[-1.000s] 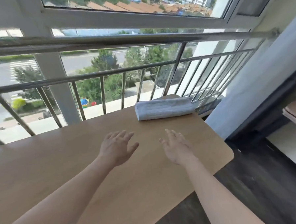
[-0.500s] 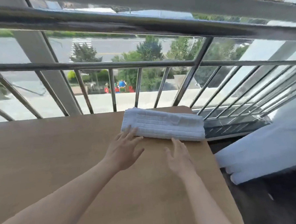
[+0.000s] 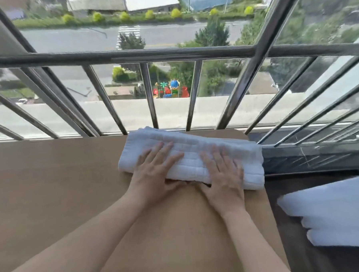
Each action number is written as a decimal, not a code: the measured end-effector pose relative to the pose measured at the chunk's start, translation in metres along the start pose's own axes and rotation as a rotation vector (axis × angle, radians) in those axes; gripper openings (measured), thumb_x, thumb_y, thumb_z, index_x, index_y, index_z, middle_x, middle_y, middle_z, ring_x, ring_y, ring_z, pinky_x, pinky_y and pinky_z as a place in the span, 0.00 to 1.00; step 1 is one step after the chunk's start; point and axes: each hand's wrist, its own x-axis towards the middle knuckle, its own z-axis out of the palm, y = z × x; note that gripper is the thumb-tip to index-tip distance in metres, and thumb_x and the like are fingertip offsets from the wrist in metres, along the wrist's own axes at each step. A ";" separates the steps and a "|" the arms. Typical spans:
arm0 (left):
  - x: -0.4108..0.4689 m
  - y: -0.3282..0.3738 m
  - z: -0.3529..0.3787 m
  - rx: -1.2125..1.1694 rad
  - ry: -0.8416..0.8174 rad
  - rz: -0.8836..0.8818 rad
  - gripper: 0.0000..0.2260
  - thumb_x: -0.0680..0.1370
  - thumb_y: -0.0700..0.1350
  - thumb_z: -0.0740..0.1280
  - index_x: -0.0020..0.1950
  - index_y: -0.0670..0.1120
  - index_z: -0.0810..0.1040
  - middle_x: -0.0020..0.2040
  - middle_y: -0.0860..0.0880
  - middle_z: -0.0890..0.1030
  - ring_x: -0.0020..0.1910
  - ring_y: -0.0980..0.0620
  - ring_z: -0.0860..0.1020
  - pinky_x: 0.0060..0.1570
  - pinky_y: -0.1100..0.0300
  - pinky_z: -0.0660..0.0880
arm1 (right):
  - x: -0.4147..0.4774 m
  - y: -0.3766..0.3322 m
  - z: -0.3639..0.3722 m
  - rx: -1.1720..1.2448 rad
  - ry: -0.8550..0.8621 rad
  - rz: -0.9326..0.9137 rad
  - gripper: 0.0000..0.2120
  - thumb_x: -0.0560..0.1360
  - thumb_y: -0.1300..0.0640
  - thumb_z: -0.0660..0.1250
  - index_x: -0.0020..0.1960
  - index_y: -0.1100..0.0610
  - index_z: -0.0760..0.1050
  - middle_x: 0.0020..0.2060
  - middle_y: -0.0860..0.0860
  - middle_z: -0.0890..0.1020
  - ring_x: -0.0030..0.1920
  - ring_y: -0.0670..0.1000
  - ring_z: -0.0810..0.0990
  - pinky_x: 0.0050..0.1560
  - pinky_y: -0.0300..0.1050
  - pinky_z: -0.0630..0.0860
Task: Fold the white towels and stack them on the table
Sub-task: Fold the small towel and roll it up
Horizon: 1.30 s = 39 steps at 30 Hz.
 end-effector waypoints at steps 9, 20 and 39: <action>0.022 -0.005 0.006 -0.038 0.220 0.023 0.22 0.71 0.66 0.65 0.60 0.56 0.79 0.68 0.48 0.78 0.71 0.45 0.74 0.68 0.51 0.61 | 0.015 0.008 0.020 0.032 0.366 -0.122 0.26 0.79 0.42 0.61 0.64 0.61 0.80 0.67 0.55 0.79 0.67 0.59 0.77 0.68 0.61 0.72; 0.029 -0.011 -0.027 -0.002 0.387 0.140 0.22 0.70 0.66 0.66 0.33 0.47 0.79 0.29 0.52 0.79 0.28 0.47 0.78 0.32 0.60 0.73 | 0.027 0.006 -0.007 -0.048 0.443 -0.171 0.24 0.77 0.38 0.60 0.50 0.58 0.82 0.33 0.51 0.80 0.30 0.57 0.79 0.31 0.46 0.73; -0.204 -0.096 -0.261 0.119 0.536 0.021 0.27 0.55 0.66 0.82 0.26 0.46 0.75 0.22 0.50 0.76 0.19 0.49 0.74 0.24 0.64 0.64 | -0.056 -0.271 -0.156 0.019 0.361 -0.390 0.26 0.74 0.34 0.59 0.34 0.57 0.74 0.22 0.50 0.75 0.20 0.56 0.73 0.26 0.39 0.60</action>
